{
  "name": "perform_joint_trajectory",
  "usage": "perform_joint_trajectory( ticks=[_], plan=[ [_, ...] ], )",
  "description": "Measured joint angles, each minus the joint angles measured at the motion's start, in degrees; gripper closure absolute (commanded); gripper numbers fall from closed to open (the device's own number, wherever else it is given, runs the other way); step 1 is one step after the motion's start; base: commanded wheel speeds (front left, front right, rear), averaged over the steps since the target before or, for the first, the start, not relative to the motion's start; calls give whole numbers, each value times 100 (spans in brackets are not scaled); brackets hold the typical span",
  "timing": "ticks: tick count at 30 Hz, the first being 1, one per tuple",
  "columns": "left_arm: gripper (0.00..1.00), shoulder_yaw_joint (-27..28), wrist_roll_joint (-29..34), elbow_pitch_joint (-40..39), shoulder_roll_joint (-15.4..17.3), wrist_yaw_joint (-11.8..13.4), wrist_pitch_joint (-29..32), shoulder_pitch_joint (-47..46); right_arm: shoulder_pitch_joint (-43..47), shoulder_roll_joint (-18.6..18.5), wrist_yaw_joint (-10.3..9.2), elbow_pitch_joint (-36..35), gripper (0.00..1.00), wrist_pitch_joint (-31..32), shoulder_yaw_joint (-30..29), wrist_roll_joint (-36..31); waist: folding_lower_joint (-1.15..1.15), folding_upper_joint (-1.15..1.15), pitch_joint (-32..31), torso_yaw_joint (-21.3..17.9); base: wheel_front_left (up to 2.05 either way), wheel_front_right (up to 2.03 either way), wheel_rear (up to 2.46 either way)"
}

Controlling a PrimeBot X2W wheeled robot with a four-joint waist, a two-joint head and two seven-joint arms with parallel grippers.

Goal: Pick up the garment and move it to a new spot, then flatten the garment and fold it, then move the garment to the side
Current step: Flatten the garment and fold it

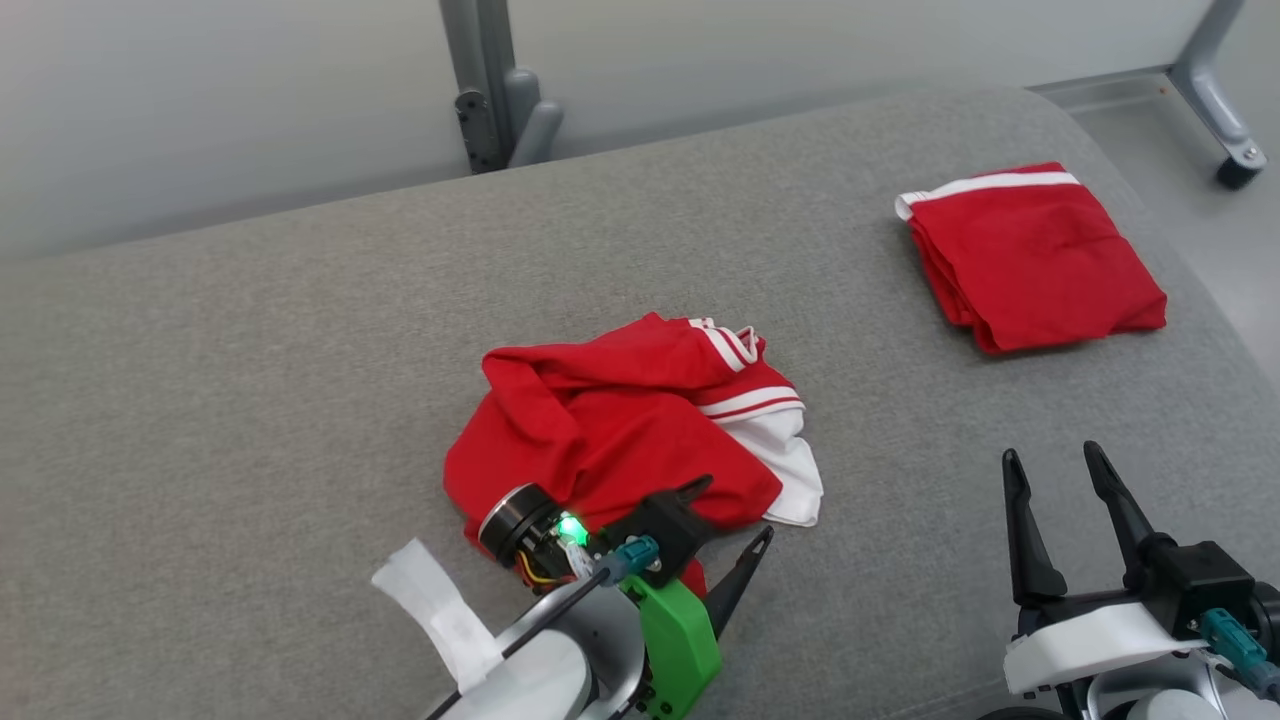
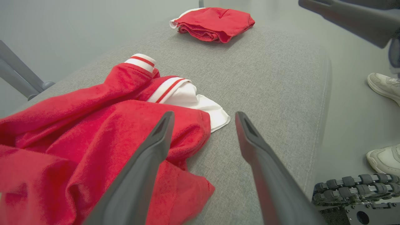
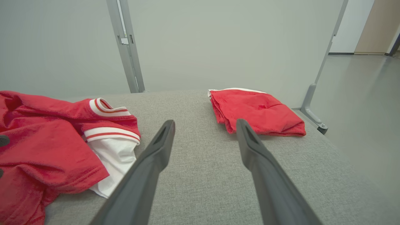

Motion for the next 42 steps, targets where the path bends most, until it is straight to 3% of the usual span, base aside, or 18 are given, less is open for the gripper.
perform_joint_trajectory(
  ticks=[10,11,12,13,20,24,26,33,36,42],
  plan=[
    [0,-277,197,1287,67,116,237,-830,-77,-1,0,141,0,0,-25,229,0,0,353,-652,0,0,0],
    [16,-296,203,1401,73,134,305,-853,-77,1,0,148,0,0,-29,233,0,0,374,-694,0,0,0],
    [52,-343,215,1599,87,155,401,-857,-77,1,0,171,0,0,-43,270,0,0,407,-763,0,0,0],
    [100,-347,231,1671,96,179,400,-858,-77,1,0,180,0,0,-56,292,0,0,417,-787,0,0,0],
    [100,-216,113,1642,178,246,345,-900,-78,0,0,196,0,0,-148,341,0,0,411,-693,0,0,0],
    [100,225,-544,747,115,222,92,-862,-78,2,0,192,0,0,-164,363,0,0,407,-591,0,0,0],
    [100,517,-749,57,163,367,25,-783,-75,3,0,187,0,0,-196,363,0,0,400,-538,0,0,0],
    [100,1315,-1122,-2180,1539,767,966,128,68,1,0,174,0,0,-346,316,0,0,342,-286,0,0,0],
    [100,1911,-1323,-2700,2107,1029,1155,599,68,-1,0,162,0,0,-412,271,0,0,328,-163,0,0,0],
    [100,3164,-2148,-2702,2305,1419,697,1176,53,3,0,165,0,0,-368,203,0,0,357,79,0,0,0]
  ],
)
